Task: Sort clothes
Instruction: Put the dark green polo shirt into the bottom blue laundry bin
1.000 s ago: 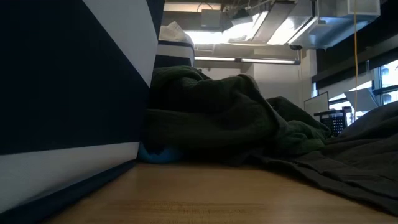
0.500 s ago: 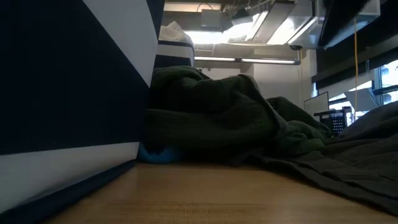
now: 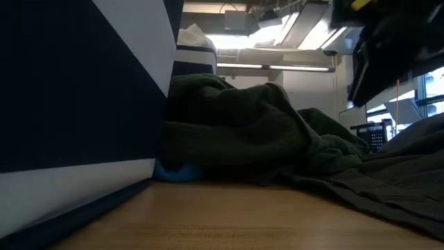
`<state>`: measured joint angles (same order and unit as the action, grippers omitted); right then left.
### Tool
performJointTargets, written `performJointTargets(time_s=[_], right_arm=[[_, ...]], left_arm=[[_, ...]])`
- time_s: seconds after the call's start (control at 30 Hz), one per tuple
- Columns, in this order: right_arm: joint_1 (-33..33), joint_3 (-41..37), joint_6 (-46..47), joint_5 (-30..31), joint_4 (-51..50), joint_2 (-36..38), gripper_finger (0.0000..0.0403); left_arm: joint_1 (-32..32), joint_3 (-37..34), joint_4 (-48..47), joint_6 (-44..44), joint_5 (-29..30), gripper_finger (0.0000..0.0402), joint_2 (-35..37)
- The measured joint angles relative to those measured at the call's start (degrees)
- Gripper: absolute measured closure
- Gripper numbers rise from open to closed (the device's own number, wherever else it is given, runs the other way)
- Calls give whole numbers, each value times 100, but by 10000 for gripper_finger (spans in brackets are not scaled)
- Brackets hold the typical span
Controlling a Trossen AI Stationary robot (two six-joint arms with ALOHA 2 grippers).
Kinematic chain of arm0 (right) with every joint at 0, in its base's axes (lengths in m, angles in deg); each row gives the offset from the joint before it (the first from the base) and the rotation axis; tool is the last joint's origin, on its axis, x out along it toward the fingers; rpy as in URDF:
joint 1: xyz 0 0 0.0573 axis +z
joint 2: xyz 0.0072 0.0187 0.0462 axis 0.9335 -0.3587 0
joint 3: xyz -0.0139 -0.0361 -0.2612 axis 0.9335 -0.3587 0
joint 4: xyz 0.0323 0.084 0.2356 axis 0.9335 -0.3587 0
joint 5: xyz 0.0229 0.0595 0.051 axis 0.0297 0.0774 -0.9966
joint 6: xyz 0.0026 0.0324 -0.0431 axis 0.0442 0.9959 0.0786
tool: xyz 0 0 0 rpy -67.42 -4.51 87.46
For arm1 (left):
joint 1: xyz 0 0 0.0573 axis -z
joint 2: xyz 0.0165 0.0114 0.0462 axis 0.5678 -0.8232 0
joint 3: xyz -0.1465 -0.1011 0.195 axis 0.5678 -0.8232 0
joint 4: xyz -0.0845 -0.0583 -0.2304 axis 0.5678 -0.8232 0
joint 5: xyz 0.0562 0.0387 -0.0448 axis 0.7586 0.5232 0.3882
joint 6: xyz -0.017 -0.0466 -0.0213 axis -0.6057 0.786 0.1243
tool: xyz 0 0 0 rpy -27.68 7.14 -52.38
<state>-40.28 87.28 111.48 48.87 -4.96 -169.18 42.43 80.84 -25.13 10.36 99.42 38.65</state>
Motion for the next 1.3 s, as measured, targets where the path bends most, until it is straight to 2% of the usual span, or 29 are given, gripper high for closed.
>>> performJointTargets(time_s=[0.23, 0.57, 0.77, 0.97, 1.2, 1.3], right_arm=[[-791, -403, -882, -85, 924, 33, 137], [-1706, -1323, -1989, -1272, 3566, 55, 137], [-1747, -1541, -2008, -1794, 4202, 37, 137], [-1744, -1541, -1996, -2836, 4734, 35, 137], [-1739, -1539, -1638, -2888, 5000, 35, 137], [-1549, -1539, -1588, -2602, 5023, 33, 137]], left_arm=[[0, 0, -2, -4, 0, 402, 0], [-1, 0, -7, -67, 1, 402, 0], [-2, 0, -7, -117, 1, 402, 2], [-2, 0, -7, -119, 2, 402, 2], [-1, 0, -7, -89, 2, 402, 2], [-1, 0, -7, -87, 2, 402, 2]])
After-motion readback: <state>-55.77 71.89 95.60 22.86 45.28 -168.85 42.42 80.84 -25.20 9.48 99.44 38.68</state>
